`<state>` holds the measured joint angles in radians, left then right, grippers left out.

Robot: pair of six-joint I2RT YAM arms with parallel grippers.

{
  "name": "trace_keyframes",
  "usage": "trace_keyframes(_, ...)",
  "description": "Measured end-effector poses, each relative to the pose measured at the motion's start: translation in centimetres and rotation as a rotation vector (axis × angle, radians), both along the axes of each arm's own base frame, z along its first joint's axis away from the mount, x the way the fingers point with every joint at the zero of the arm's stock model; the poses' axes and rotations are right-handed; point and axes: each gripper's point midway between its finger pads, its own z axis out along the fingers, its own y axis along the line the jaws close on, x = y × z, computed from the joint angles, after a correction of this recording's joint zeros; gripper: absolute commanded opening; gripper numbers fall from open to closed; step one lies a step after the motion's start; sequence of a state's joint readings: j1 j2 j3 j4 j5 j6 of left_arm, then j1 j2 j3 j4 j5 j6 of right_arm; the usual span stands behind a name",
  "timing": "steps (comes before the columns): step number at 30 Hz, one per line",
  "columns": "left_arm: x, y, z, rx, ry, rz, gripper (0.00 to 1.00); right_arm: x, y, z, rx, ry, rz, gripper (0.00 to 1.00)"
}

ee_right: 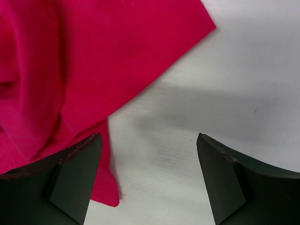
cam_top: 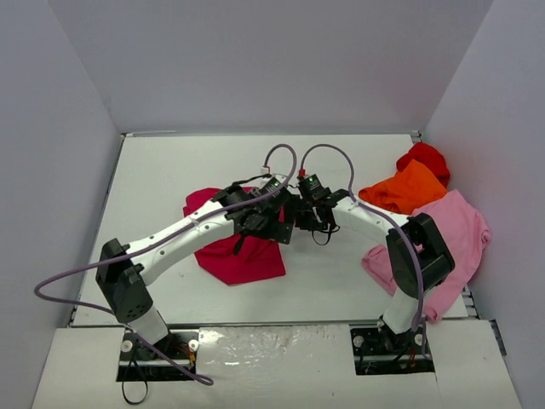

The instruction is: Fold and stack the t-shirts

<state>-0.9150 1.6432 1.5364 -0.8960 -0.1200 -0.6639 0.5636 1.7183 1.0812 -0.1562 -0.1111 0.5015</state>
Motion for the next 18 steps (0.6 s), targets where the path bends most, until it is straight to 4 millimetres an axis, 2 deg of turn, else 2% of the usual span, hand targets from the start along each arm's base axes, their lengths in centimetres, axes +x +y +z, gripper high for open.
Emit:
trace_keyframes(4,-1.7,-0.4,-4.0,0.060,0.098,0.012,0.94,-0.9,-0.1,-1.0,0.021,0.041,-0.045,0.78)
trace_keyframes(9,-1.9,-0.4,-6.5,0.114,0.143,0.040,0.94,-0.9,0.9,-1.9,0.093,0.057,-0.093,0.77)
trace_keyframes(11,-2.1,-0.1,-7.1,0.130,0.153,0.053,0.94,-0.5,1.4,-2.2,0.113,0.058,-0.103,0.77)
trace_keyframes(18,-3.4,1.0,-9.6,0.165,0.204,0.075,0.94,3.0,3.9,-1.9,0.175,0.010,-0.117,0.76)
